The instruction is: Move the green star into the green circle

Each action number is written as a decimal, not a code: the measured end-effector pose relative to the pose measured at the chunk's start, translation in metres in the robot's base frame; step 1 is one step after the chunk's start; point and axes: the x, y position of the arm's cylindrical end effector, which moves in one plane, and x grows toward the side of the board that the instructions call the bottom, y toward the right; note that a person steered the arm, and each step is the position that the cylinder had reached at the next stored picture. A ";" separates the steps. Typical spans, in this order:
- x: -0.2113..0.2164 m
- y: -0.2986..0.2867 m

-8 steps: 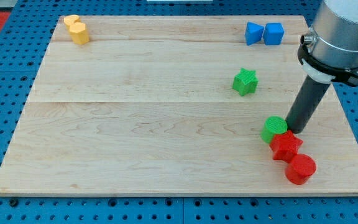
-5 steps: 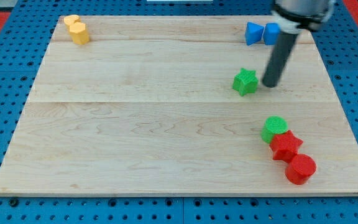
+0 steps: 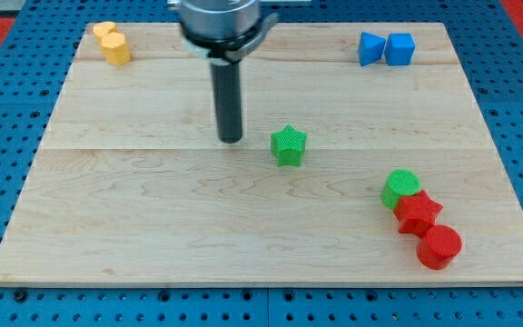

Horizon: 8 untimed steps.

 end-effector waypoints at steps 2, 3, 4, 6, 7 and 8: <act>-0.015 0.061; -0.037 0.080; -0.011 0.144; -0.026 0.185; -0.028 0.130; 0.042 0.134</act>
